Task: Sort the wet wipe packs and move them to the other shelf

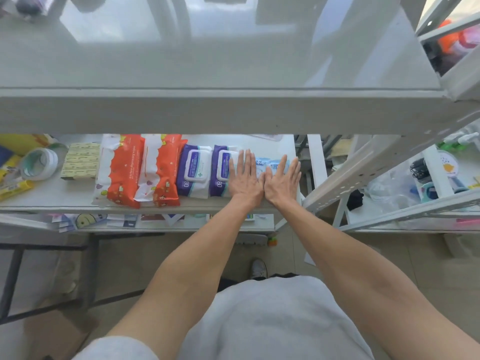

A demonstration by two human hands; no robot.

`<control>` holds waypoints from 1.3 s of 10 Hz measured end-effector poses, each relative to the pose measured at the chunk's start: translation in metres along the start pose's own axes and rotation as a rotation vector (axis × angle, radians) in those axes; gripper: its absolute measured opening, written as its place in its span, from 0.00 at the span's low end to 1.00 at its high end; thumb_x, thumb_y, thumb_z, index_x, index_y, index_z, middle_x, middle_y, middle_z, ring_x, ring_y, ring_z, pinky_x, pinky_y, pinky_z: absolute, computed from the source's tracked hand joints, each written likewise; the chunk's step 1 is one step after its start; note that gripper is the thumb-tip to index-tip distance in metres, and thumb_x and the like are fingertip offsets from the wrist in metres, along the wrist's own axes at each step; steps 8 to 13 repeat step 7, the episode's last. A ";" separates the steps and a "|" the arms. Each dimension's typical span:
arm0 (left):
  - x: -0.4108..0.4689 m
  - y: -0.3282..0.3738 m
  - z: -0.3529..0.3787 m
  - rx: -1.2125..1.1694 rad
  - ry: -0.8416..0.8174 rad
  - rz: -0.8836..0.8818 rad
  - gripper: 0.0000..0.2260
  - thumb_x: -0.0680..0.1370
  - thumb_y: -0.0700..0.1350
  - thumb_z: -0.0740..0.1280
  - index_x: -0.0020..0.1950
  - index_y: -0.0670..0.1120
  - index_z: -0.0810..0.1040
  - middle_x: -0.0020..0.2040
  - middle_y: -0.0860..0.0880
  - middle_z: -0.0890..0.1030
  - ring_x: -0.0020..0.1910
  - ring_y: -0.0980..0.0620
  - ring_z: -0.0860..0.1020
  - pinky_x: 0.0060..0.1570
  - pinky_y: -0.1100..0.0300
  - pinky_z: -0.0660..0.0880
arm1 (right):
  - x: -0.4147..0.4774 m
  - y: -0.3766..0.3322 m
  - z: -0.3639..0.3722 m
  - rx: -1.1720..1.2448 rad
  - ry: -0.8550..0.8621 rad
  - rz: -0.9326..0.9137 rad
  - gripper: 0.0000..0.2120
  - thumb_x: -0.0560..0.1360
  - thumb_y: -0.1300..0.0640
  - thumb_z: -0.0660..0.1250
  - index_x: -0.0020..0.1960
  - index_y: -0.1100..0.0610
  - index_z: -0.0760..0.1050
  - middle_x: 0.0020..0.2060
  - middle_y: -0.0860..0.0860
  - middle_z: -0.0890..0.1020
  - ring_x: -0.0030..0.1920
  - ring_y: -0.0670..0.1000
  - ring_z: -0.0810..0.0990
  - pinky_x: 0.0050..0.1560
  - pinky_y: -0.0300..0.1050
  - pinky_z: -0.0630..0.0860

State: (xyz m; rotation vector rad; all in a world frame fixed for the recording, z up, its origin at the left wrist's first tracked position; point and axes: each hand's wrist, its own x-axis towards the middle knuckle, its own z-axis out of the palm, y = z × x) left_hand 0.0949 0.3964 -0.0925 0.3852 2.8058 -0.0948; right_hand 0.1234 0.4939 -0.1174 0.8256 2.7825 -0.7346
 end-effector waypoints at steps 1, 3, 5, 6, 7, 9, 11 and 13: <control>0.003 0.003 0.003 0.015 -0.033 0.032 0.30 0.85 0.56 0.38 0.81 0.42 0.33 0.82 0.46 0.32 0.81 0.48 0.32 0.78 0.43 0.31 | 0.004 0.004 -0.005 0.042 0.012 0.059 0.34 0.85 0.43 0.46 0.83 0.60 0.38 0.81 0.63 0.39 0.82 0.60 0.36 0.81 0.56 0.37; -0.016 -0.015 0.008 -0.046 0.036 0.331 0.28 0.86 0.53 0.42 0.83 0.44 0.39 0.84 0.45 0.39 0.82 0.49 0.37 0.80 0.49 0.34 | 0.003 0.000 -0.005 0.020 0.046 0.091 0.32 0.87 0.46 0.47 0.83 0.61 0.41 0.81 0.64 0.42 0.82 0.61 0.40 0.81 0.55 0.42; -0.018 -0.014 0.012 0.042 0.029 0.220 0.29 0.86 0.53 0.41 0.82 0.42 0.36 0.83 0.45 0.37 0.82 0.47 0.35 0.78 0.47 0.31 | 0.008 -0.011 -0.006 0.009 -0.005 0.157 0.33 0.86 0.47 0.49 0.83 0.62 0.40 0.81 0.66 0.41 0.82 0.63 0.40 0.81 0.56 0.41; -0.024 -0.019 0.005 -0.039 0.043 0.217 0.29 0.86 0.51 0.44 0.83 0.42 0.37 0.83 0.44 0.38 0.82 0.46 0.36 0.78 0.48 0.33 | 0.001 -0.016 -0.013 0.016 -0.036 0.167 0.35 0.85 0.45 0.50 0.83 0.61 0.39 0.81 0.66 0.40 0.81 0.64 0.39 0.81 0.57 0.40; -0.035 -0.026 0.005 -0.109 0.054 0.278 0.29 0.86 0.49 0.47 0.83 0.43 0.39 0.84 0.43 0.40 0.82 0.46 0.38 0.80 0.47 0.36 | -0.014 -0.014 -0.017 -0.007 -0.017 0.187 0.36 0.85 0.43 0.49 0.83 0.59 0.37 0.81 0.65 0.38 0.81 0.63 0.37 0.81 0.58 0.39; -0.035 -0.026 0.005 -0.109 0.054 0.278 0.29 0.86 0.49 0.47 0.83 0.43 0.39 0.84 0.43 0.40 0.82 0.46 0.38 0.80 0.47 0.36 | -0.014 -0.014 -0.017 -0.007 -0.017 0.187 0.36 0.85 0.43 0.49 0.83 0.59 0.37 0.81 0.65 0.38 0.81 0.63 0.37 0.81 0.58 0.39; -0.035 -0.026 0.005 -0.109 0.054 0.278 0.29 0.86 0.49 0.47 0.83 0.43 0.39 0.84 0.43 0.40 0.82 0.46 0.38 0.80 0.47 0.36 | -0.014 -0.014 -0.017 -0.007 -0.017 0.187 0.36 0.85 0.43 0.49 0.83 0.59 0.37 0.81 0.65 0.38 0.81 0.63 0.37 0.81 0.58 0.39; -0.035 -0.026 0.005 -0.109 0.054 0.278 0.29 0.86 0.49 0.47 0.83 0.43 0.39 0.84 0.43 0.40 0.82 0.46 0.38 0.80 0.47 0.36 | -0.014 -0.014 -0.017 -0.007 -0.017 0.187 0.36 0.85 0.43 0.49 0.83 0.59 0.37 0.81 0.65 0.38 0.81 0.63 0.37 0.81 0.58 0.39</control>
